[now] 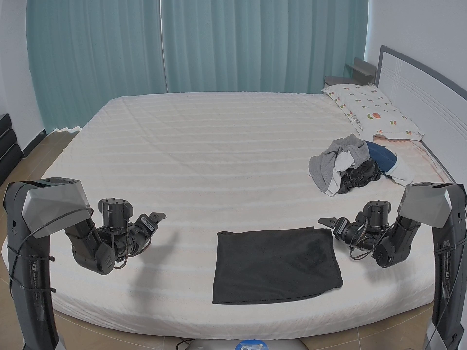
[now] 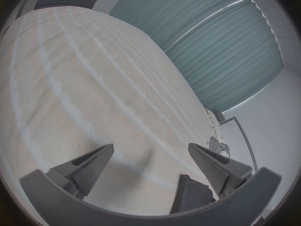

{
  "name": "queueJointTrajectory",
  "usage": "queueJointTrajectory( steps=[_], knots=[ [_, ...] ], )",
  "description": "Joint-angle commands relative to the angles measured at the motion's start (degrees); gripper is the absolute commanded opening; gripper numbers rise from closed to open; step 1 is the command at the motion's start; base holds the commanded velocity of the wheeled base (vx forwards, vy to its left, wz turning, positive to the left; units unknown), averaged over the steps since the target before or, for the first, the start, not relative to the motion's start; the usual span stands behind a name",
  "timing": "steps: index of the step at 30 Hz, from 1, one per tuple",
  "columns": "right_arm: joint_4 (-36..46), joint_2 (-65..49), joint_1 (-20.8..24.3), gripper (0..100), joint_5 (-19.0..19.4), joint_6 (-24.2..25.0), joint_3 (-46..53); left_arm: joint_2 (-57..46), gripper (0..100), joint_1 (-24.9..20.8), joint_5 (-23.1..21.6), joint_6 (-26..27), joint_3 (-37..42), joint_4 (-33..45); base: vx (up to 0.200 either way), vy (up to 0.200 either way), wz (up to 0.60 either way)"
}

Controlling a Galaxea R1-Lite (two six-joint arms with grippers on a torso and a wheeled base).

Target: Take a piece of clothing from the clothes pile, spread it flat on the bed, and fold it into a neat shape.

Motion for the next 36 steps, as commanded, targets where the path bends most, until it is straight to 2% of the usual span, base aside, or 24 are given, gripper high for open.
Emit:
queueJointTrajectory(
  steps=[1, 4, 8, 12, 16, 21, 27, 32, 33, 36],
  knots=[
    [-0.81, -2.59, 0.13, 100, 0.32, -0.26, 2.82, -0.11, 100, -0.37, 0.02, 0.05, 0.1, 0.33, 0.0, 0.0, 0.0],
    [-2.66, -4.26, -0.13, 100, 1.81, -0.88, 5.81, -0.11, 100, -0.46, 0.02, 0.05, 0.01, 0.33, -0.2, 0.0, 0.0],
    [-3.01, -5.58, -1.1, 100, 6.38, -1.93, 8.62, -0.11, 100, -0.46, 0.02, 0.05, -0.08, 0.42, -0.2, 0.0, 0.0],
    [-2.39, -5.93, -1.1, 100, 6.56, -5.36, 9.94, -0.02, 100, -0.46, 0.02, 0.05, -0.08, 0.42, -0.2, 0.0, 0.0],
    [-2.39, -6.02, -1.01, 100, 6.91, -6.59, 11.17, 0.07, 100, -0.46, 0.02, 0.05, -0.08, 0.33, -0.2, 0.0, 0.0],
    [-1.95, -6.2, -0.13, 100, 6.99, -7.38, 12.4, 0.07, 100, -0.46, 0.02, 0.93, 0.1, 0.24, 0.0, 0.0, 0.0],
    [3.14, -6.81, 0.92, 100, 7.08, -9.05, 12.58, 0.42, 100, -0.46, 0.11, 1.63, 0.18, 0.16, 0.0, 0.0, 0.0],
    [3.23, -6.28, 0.92, 100, 7.08, -10.37, 12.58, 0.42, 100, -0.46, 0.02, 1.63, 0.1, 0.16, 0.0, 0.0, 0.0],
    [3.23, -6.37, 0.83, 0, 7.08, -10.37, 12.58, 0.42, 100, -0.46, 0.02, 1.63, 0.1, 0.16, 0.0, 0.0, 0.0],
    [3.32, -6.72, 0.83, 0, 7.08, -10.37, 12.58, 0.42, 100, -0.46, 0.02, 1.63, 0.1, 0.16, 0.0, 0.0, 0.0]
  ],
)
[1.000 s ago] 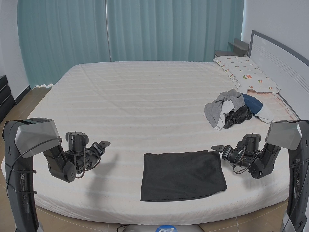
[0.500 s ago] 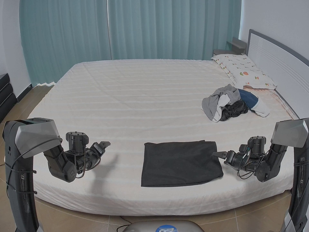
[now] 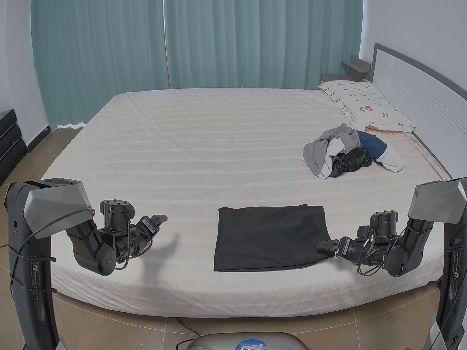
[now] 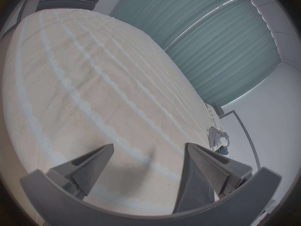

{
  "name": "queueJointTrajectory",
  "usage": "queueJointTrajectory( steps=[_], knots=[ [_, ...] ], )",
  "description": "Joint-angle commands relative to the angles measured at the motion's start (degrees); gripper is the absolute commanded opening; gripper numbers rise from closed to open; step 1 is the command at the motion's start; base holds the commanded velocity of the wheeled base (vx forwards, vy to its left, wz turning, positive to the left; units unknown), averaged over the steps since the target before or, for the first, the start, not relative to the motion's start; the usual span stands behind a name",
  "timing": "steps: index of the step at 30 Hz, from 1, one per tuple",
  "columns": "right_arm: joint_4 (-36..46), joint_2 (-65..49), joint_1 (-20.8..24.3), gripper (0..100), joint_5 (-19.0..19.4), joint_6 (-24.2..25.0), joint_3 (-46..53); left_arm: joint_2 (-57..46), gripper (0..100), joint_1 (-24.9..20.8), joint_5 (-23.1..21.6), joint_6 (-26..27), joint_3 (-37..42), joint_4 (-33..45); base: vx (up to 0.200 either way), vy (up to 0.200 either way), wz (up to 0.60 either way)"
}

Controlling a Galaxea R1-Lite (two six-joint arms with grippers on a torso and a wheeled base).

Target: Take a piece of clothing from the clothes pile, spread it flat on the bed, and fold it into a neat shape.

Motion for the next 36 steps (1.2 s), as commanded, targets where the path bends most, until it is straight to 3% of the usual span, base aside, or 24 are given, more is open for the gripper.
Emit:
queueJointTrajectory(
  steps=[1, 21, 22, 30, 33, 36],
  knots=[
    [0.05, -0.36, 0.03, 0, 0.04, 0.05, 0.1, 0.09, 100, 0.01, 0.01, -0.03, -0.01, -0.02, 0.0, 0.0, 0.0],
    [3.83, -1.77, -0.41, 0, -0.05, -2.32, 0.19, 0.09, 100, 0.01, 0.01, -0.03, -0.01, -0.1, 0.0, 0.0, 0.0],
    [3.83, -1.77, -0.41, 100, -0.05, -2.32, 0.19, 0.09, 100, 0.01, 0.01, -0.03, -0.01, -0.1, 0.0, 0.0, 0.0],
    [5.41, -3.35, -2.43, 100, -0.05, -1.62, -2.54, -0.08, 100, 0.1, 0.01, -0.12, -0.01, -0.1, 0.0, 0.0, 0.0],
    [7.26, -2.56, -3.57, 100, -0.05, 0.67, -5.26, -0.17, 100, 0.1, 0.1, -0.12, -0.28, -0.02, 0.0, 0.0, 0.0],
    [7.35, -0.01, -4.28, 100, -0.4, 6.82, -9.66, -0.26, 100, 0.1, 0.1, -0.47, -0.8, 0.07, 0.0, 0.0, 0.0]
  ],
)
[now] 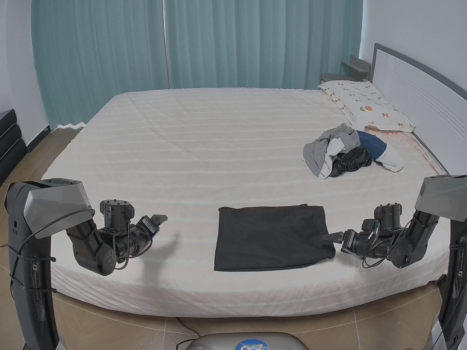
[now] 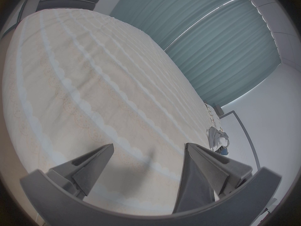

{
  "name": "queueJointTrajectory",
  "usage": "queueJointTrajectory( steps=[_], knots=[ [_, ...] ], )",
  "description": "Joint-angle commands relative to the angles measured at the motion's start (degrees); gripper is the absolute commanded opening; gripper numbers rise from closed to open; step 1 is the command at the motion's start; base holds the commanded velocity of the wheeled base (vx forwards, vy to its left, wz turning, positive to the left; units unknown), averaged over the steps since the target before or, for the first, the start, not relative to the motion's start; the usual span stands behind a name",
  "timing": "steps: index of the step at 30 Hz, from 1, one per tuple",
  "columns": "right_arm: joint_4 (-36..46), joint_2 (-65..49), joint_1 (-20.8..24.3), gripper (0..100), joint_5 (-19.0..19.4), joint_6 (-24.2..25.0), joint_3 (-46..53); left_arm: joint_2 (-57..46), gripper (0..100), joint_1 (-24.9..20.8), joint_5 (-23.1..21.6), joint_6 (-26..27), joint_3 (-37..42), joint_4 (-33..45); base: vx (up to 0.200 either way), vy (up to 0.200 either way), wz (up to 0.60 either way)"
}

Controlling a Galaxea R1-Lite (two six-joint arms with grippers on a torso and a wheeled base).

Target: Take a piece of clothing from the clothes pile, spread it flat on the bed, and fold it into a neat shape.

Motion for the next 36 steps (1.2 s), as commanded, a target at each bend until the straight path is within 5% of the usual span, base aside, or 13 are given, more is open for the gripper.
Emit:
queueJointTrajectory(
  steps=[1, 7, 28, 36],
  knots=[
    [0.57, 2.75, -1.57, 100, -0.37, 6.23, -6.08, -0.35, 100, 0.0, 0.03, -0.28, -0.67, 0.08, 0.0, 0.0, 0.0],
    [0.66, 4.07, -2.36, 100, -0.37, 13.17, -9.68, -0.35, 100, -0.53, -0.06, -0.46, -1.29, 0.35, 0.0, -0.2, 0.0],
    [0.48, 4.95, -1.75, 100, -0.54, 13.35, -10.03, -0.08, 100, -1.58, 0.73, -1.78, -1.46, 0.0, 0.0, -0.029, 0.0],
    [0.48, 4.95, -1.75, 100, -0.54, 13.26, -10.12, 0.09, 100, -2.55, 1.34, -1.78, -1.46, -0.09, 0.15, 0.0, 0.0]
  ],
)
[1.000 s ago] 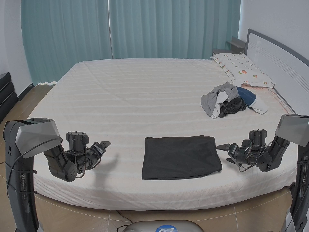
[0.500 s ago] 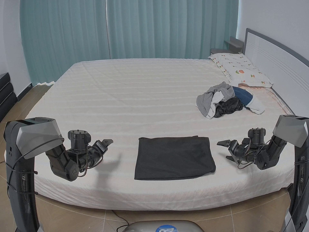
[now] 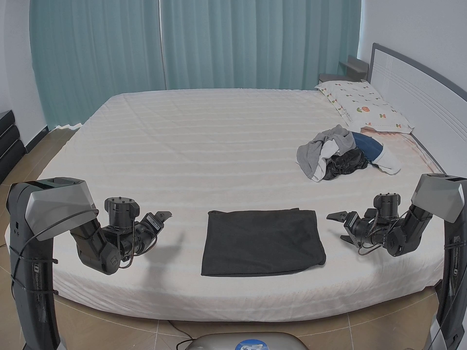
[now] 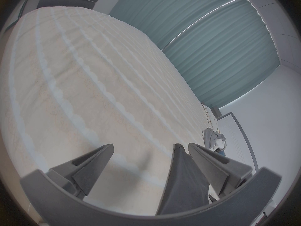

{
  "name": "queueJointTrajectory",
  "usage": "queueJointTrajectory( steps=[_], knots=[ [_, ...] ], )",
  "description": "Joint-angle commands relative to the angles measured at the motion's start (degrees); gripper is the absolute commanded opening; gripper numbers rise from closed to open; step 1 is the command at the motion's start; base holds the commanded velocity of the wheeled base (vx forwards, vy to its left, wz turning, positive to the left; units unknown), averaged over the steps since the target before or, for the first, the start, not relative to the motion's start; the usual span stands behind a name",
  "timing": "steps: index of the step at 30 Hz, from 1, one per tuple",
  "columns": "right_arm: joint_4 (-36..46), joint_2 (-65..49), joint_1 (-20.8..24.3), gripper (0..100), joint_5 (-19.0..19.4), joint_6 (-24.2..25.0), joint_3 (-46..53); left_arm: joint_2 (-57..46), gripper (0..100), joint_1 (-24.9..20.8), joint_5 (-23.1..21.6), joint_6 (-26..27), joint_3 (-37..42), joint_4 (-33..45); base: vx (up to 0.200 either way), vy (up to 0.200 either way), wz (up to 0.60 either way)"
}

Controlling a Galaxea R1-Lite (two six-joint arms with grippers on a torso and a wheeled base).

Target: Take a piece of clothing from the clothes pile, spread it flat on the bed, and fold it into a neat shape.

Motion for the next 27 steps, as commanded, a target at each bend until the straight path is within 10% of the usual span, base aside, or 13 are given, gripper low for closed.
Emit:
queueJointTrajectory(
  steps=[1, 10, 27],
  knots=[
    [-0.02, 0.1, 0.02, 100, 0.02, 0.0, -0.02, 0.32, 100, -0.86, 0.36, 0.13, 0.02, -0.22, 0.0, 0.0, 0.0],
    [-0.02, 0.19, 0.02, 100, 0.02, -0.09, -0.02, 0.32, 100, -1.39, 1.5, 0.21, -0.42, 0.22, 0.0, 0.0, 0.0],
    [-1.34, 0.54, 0.02, 100, -0.07, -0.18, 0.24, 0.23, 100, -3.67, 1.32, 0.3, -1.21, 0.4, 0.0, -0.2, 0.0]
  ],
)
